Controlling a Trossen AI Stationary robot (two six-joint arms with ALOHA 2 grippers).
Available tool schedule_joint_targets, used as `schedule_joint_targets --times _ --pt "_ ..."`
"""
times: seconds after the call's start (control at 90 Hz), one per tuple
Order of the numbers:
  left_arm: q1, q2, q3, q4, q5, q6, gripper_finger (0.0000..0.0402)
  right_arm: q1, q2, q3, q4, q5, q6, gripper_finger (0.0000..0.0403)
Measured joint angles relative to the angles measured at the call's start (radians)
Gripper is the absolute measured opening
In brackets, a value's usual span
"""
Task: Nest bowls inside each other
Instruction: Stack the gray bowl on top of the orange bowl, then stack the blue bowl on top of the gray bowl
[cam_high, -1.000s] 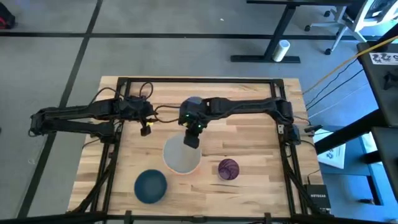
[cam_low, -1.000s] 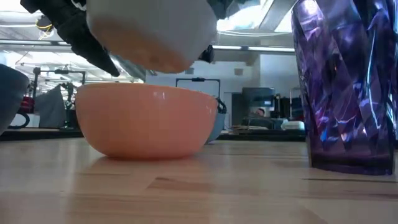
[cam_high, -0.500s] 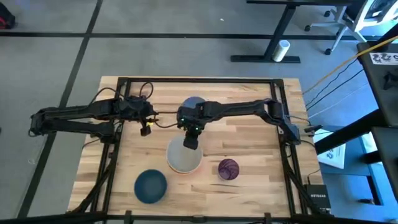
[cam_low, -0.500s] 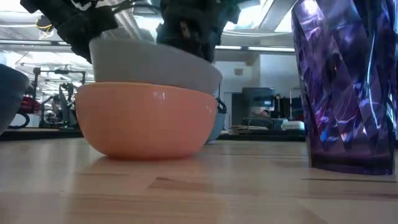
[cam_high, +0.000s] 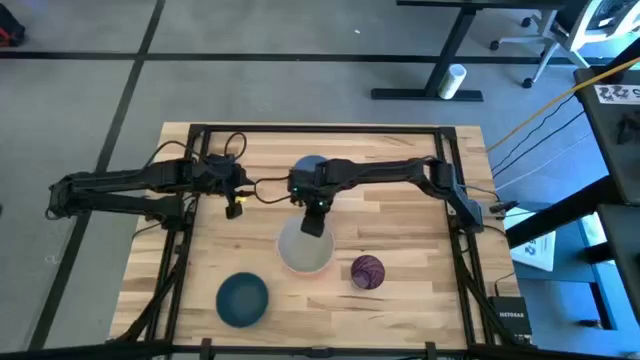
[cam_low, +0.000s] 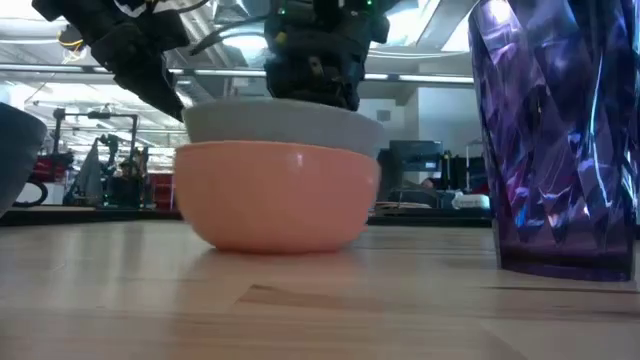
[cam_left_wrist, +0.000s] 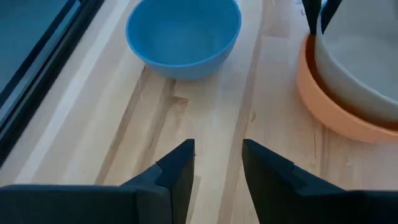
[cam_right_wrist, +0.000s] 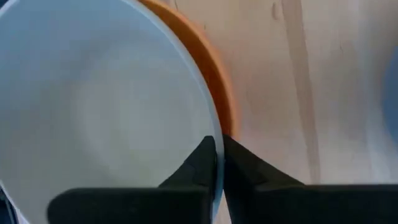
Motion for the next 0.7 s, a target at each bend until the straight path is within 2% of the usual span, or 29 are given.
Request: schedule_joint_targets --times 0.289,0.422,0.556,0.7 --pt "0.0 0.0 0.0 0.001 0.0 -0.005 0.0118 -0.007 0.0 0.0 0.02 -0.001 -0.004 0.0068" --pt "0.0 0.0 0.0 0.001 0.0 -0.003 0.0118 -0.015 0.0 0.021 0.028 -0.057 -0.003 0.0094" --pt "0.0 0.0 0.0 0.001 0.0 0.0 0.0118 -0.021 0.0 0.096 -0.005 -0.077 -0.029 0.0115" --pt "0.0 0.0 0.001 0.013 0.006 0.011 0.0118 -0.026 0.0 0.244 -0.033 -0.05 -0.07 0.0129"
